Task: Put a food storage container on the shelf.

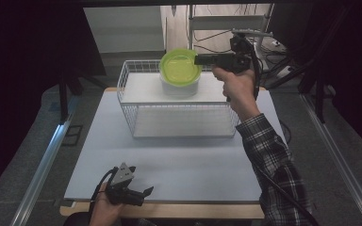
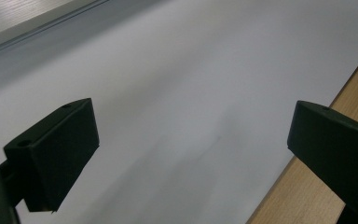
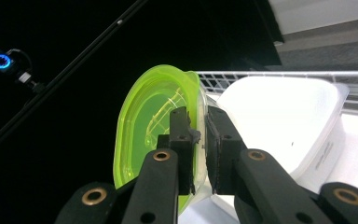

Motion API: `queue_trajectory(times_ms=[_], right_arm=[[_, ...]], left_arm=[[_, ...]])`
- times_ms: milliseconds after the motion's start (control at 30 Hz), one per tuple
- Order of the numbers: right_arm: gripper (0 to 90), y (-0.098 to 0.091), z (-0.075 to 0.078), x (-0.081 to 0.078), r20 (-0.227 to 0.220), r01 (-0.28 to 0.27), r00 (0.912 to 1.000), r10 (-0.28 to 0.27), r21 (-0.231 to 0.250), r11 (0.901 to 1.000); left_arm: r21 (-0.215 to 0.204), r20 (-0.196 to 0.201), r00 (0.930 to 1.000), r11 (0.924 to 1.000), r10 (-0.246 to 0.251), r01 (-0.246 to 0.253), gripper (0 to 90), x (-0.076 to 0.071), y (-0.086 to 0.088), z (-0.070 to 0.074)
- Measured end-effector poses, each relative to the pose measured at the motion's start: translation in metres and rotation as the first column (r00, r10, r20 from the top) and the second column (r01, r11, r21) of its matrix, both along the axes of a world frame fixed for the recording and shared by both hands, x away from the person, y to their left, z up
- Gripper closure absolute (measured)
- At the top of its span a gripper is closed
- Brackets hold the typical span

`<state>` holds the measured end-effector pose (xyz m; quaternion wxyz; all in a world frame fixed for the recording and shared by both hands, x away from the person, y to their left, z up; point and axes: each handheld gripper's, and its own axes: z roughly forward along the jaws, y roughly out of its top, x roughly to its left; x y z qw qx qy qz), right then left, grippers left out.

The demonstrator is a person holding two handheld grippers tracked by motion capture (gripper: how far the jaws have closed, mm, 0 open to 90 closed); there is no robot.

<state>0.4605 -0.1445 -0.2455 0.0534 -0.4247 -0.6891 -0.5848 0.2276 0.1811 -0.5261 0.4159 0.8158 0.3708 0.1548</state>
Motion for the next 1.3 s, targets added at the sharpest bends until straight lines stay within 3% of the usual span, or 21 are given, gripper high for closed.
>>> queue_trajectory(times_ms=[333,700,933,1167,1300], right_arm=[[82.2,0.01,0.005,0.014,-0.006,0.07,0.9975,-0.07,-0.002,0.9975],[82.0,0.018,-0.004,0.031,-0.036,0.131,0.9906,-0.132,-0.01,0.9913],[81.5,0.02,-0.008,0.036,-0.047,0.141,0.9888,-0.142,-0.009,0.9899],[76.7,0.022,-0.009,0.037,-0.016,0.178,0.9836,-0.18,-0.079,0.9809],[72.6,0.024,-0.01,0.039,-0.016,0.187,0.9819,-0.189,-0.086,0.9787]], left_arm=[[-0.006,0.003,1.0,1.0,0.001,-0.001,1.6,0.0,0.001,0.001],[-0.005,0.001,1.0,1.0,-0.006,0.006,1.6,0.0,0.001,0.001],[-0.004,0.002,1.0,1.0,-0.007,0.007,1.7,-0.001,0.001,0.001],[0.001,-0.001,0.9999,0.9999,-0.013,0.013,1.7,-0.001,0.0,0.001],[0.001,-0.002,0.9999,0.9999,-0.014,0.014,1.7,-0.001,0.0,0.0]])
